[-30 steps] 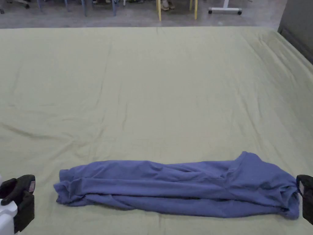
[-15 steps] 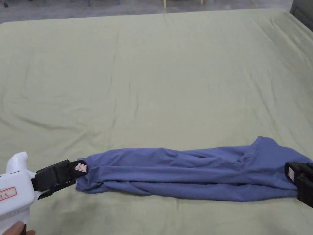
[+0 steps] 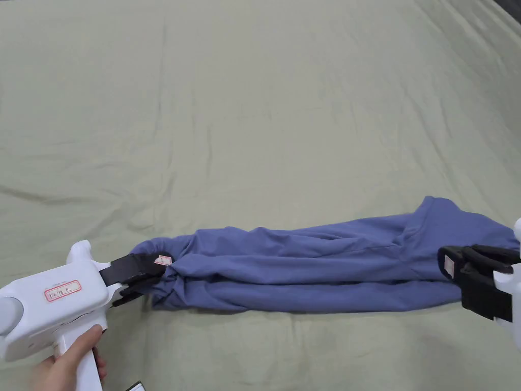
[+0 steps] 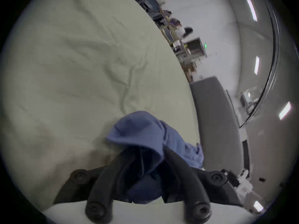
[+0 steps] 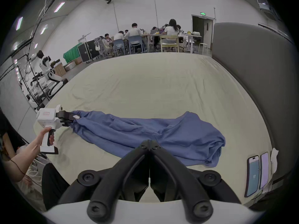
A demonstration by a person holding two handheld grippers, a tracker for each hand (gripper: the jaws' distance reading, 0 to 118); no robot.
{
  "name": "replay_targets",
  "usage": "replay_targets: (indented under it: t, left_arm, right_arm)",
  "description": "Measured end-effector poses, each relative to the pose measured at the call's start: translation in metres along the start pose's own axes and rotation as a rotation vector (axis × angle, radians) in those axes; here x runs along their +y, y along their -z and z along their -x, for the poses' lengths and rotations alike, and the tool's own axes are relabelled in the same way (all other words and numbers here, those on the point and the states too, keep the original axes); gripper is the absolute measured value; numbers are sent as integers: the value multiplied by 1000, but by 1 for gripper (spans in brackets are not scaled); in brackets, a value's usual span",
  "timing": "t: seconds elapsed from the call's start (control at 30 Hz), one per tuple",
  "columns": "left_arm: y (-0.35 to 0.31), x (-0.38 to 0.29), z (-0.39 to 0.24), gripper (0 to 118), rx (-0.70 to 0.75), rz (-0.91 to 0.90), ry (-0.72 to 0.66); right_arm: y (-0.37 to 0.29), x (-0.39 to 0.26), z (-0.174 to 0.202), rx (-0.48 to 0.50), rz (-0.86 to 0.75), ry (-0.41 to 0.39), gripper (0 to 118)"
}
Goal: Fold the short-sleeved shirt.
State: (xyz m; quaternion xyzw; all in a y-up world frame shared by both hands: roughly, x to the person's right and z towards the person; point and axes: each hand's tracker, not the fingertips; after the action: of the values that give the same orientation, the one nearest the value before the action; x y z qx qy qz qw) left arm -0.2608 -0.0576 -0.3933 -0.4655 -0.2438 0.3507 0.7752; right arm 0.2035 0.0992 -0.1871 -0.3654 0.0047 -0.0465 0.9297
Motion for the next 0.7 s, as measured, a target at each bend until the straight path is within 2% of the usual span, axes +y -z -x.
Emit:
replay_targets:
  t: [0.07, 0.13, 0.23, 0.3, 0.4, 0.5, 0.6, 0.7]
  left_arm:
    - [-9, -2, 0, 11, 24, -17, -9]
    - [-35, 6, 7, 11, 43, -69, -63]
    - [-84, 18, 16, 12, 106, -105, -57]
    - [-107, 19, 6, 11, 236, -130, 0]
    - [-132, 23, -28, 11, 473, -172, 150]
    - [-128, 18, -70, 12, 542, -183, 224]
    - [-96, 3, -115, 12, 642, -139, 366]
    - [-38, -20, -159, 12, 737, 3, 615]
  right_arm:
    - [-2, -1, -5, -8, -1, -1, 2]
    - [-5, -1, -12, -16, -3, 5, 2]
    - [-5, -1, -28, -21, -8, 10, 2]
    - [-1, 1, -35, -25, -8, 15, 2]
    - [2, 6, -44, -38, -14, 13, 2]
    - [1, 8, -52, -34, -27, 18, 2]
    - [0, 9, -57, -41, -40, 20, 2]
    - [-4, 7, -65, -47, -46, 28, 2]
